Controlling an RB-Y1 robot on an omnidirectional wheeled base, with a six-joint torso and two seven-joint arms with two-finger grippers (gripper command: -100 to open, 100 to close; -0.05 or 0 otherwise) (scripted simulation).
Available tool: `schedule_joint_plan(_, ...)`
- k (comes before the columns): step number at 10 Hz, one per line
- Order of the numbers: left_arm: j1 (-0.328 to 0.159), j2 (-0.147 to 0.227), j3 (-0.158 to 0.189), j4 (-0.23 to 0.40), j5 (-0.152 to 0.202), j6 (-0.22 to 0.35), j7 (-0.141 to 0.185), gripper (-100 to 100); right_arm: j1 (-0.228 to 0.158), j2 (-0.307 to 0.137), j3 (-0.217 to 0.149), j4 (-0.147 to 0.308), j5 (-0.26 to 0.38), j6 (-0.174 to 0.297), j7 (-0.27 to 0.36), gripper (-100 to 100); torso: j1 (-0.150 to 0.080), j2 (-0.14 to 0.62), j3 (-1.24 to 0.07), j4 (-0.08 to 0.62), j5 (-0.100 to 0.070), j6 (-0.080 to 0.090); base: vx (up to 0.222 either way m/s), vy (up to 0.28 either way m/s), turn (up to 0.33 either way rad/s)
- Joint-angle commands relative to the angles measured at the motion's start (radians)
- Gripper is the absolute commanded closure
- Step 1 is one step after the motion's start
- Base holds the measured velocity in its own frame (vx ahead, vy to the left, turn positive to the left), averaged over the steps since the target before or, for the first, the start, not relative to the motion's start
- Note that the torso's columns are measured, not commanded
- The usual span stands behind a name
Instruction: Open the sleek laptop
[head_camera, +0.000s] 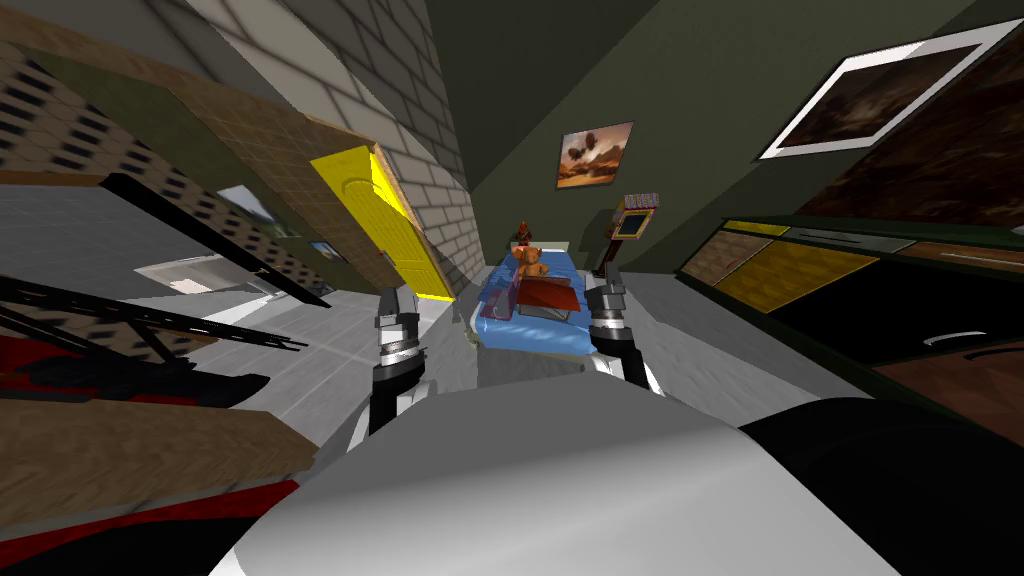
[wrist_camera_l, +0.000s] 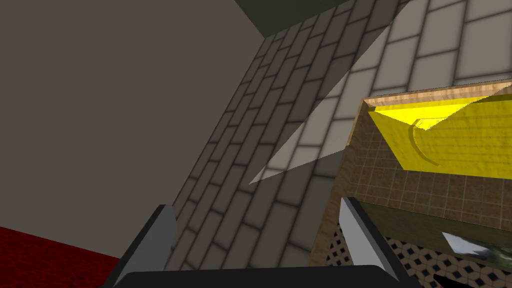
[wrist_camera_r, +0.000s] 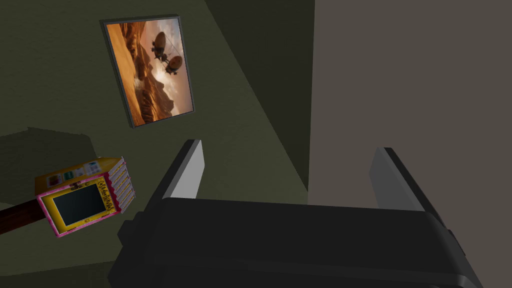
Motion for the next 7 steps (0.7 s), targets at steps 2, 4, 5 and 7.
schedule_joint_plan(2, 0.000, 0.000, 0.000, 0.000, 0.000, 0.000, 0.000, 0, 0.000, 0.000, 0.000, 0.000, 0.000, 0.000, 0.000, 0, 0.000, 0.104, -0.209, 0.105, 0.000, 0.000, 0.000, 0.000, 0.000)
schedule_joint_plan(4, 0.000, 0.000, 0.000, 0.000, 0.000, 0.000, 0.000, 0, 0.000, 0.000, 0.000, 0.000, 0.000, 0.000, 0.000, 0, 0.000, 0.248, -0.497, 0.249, 0.000, 0.000, 0.000, 0.000, 0.000)
schedule_joint_plan(5, 0.000, 0.000, 0.000, 0.000, 0.000, 0.000, 0.000, 0, 0.000, 0.000, 0.000, 0.000, 0.000, 0.000, 0.000, 0, 0.000, 0.322, -0.644, 0.322, 0.000, 0.000, 0.000, 0.000, 0.000)
schedule_joint_plan(7, 0.000, 0.000, 0.000, 0.000, 0.000, 0.000, 0.000, 0, 0.000, 0.000, 0.000, 0.000, 0.000, 0.000, 0.000, 0, 0.000, 0.470, -0.939, 0.470, 0.000, 0.000, 0.000, 0.000, 0.000)
